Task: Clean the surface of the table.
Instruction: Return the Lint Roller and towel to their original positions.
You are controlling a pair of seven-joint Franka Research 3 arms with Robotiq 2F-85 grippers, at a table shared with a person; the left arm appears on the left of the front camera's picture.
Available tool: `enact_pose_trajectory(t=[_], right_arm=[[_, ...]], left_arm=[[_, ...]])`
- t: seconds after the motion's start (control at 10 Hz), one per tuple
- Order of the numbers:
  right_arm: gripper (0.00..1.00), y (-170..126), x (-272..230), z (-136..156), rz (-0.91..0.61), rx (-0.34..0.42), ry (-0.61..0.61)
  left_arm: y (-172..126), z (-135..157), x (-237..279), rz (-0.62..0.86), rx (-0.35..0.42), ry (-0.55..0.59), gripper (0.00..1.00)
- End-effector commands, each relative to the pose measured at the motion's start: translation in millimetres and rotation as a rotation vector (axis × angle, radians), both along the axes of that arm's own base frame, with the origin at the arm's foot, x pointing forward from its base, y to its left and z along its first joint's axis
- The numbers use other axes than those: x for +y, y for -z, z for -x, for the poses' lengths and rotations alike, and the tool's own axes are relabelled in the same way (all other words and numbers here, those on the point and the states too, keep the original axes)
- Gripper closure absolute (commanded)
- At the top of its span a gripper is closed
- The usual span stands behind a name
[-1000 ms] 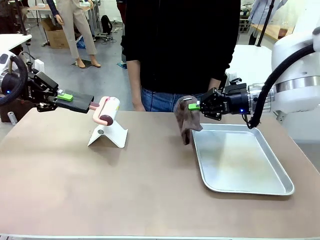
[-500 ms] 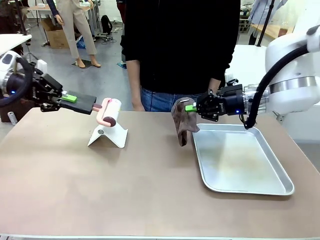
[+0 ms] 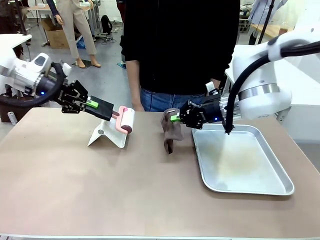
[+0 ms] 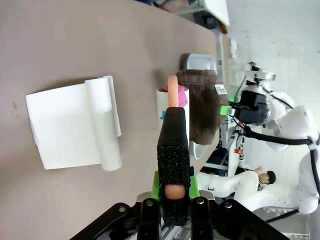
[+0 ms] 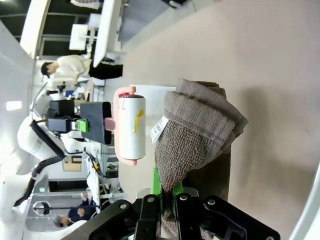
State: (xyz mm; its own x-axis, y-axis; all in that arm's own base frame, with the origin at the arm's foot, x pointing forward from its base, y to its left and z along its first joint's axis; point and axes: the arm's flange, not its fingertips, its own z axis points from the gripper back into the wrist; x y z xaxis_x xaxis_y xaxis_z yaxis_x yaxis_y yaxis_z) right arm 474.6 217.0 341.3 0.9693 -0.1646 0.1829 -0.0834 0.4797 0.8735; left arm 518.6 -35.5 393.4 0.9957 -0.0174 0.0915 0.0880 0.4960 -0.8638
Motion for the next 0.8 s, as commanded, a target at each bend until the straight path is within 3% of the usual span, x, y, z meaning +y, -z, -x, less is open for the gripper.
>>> enact_pose_trajectory(t=[0.0,0.3,0.7], right_arm=[[0.91,2.0,18.8,-5.2,0.046,0.038,0.009],[0.91,9.3,33.2,1.4,0.044,0.081,-0.057],[0.91,12.8,30.4,3.3,0.102,0.134,-0.108]], left_arm=[[0.7,-12.2,-12.2,-0.082,0.059,0.004,0.78],[2.2,-19.7,-28.1,-0.202,0.062,0.068,0.78],[-2.0,-26.7,-38.8,-0.270,0.029,0.048,0.78]])
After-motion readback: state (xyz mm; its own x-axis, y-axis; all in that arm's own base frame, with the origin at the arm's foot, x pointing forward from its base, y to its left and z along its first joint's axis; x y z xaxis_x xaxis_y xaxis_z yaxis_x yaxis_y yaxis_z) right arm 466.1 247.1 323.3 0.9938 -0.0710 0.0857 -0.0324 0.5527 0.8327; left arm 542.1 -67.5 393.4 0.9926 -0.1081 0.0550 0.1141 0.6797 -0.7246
